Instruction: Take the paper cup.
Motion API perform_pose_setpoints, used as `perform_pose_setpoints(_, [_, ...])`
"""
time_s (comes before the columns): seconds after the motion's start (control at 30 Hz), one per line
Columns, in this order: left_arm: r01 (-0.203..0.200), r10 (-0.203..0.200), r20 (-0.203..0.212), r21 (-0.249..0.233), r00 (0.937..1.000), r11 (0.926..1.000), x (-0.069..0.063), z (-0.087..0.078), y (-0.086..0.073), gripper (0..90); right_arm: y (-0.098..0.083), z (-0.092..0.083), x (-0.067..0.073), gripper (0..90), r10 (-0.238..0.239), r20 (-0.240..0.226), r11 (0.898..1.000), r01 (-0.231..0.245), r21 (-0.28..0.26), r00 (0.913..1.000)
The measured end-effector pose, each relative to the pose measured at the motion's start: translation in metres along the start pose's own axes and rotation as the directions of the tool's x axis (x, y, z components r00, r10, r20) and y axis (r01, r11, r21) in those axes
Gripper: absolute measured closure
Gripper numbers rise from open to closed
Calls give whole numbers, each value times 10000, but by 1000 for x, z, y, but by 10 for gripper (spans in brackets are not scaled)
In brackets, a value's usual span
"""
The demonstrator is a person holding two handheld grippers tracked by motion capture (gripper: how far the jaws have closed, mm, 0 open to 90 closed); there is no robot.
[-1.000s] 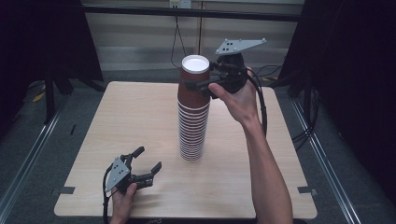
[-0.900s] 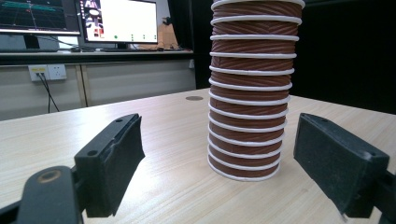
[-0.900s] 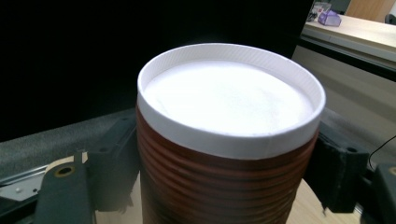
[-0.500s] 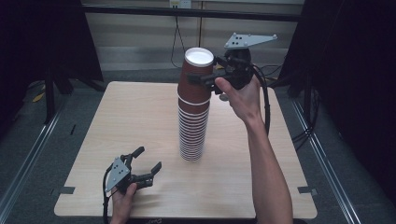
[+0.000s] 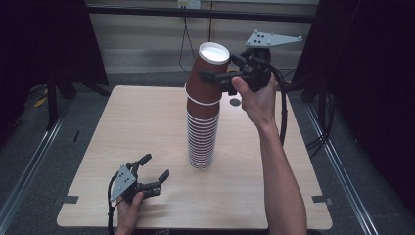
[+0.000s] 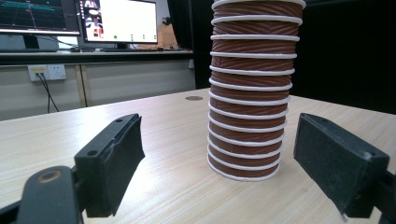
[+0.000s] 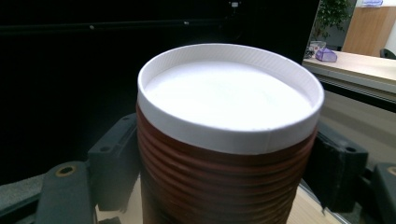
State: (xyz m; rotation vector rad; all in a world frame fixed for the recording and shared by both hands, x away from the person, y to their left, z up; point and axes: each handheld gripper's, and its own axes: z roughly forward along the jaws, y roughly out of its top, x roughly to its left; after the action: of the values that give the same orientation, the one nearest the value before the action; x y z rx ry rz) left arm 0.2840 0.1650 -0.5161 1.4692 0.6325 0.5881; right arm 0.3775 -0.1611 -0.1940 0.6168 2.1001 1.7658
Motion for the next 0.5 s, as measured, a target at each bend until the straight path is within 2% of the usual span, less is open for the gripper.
perform_pose_setpoints(0.5, [5,-5,25,2,10000,10000,0,0,0,156,2,-11,3,219,127,114,9955,-116,-944,9999])
